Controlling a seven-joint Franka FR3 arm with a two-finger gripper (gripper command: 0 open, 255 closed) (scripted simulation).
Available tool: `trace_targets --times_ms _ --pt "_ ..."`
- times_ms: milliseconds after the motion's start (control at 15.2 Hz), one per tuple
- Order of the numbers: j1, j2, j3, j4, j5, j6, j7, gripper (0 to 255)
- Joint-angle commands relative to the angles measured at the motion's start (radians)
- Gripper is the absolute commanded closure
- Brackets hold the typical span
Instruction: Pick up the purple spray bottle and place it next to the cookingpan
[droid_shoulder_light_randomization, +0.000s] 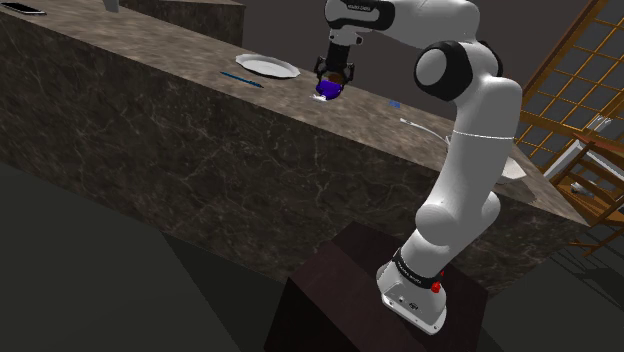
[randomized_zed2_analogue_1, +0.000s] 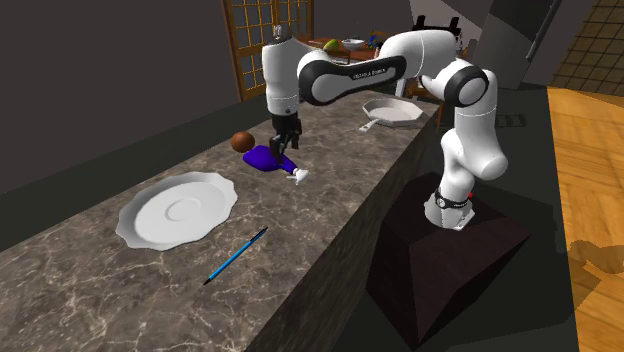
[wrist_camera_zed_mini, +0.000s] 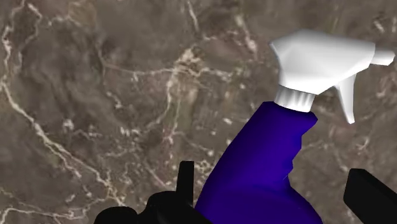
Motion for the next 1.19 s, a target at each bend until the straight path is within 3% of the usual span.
trace_targets --times_ms 0,462,924,990,1122 --pt "-0.009 0.027 -0.006 0.025 0.006 0.004 0.012 0" --pt "-0.01 0.017 -0.007 -0.078 0.005 0.098 0.013 0" --pt "-0.01 0.018 -0.007 -0.078 0.005 0.097 0.013 0" --pt "-0.01 0.018 -0.007 -0.078 0.005 0.097 0.013 255" --pt "-0.01 0.018 -0.007 -0.078 0.005 0.098 0.013 255"
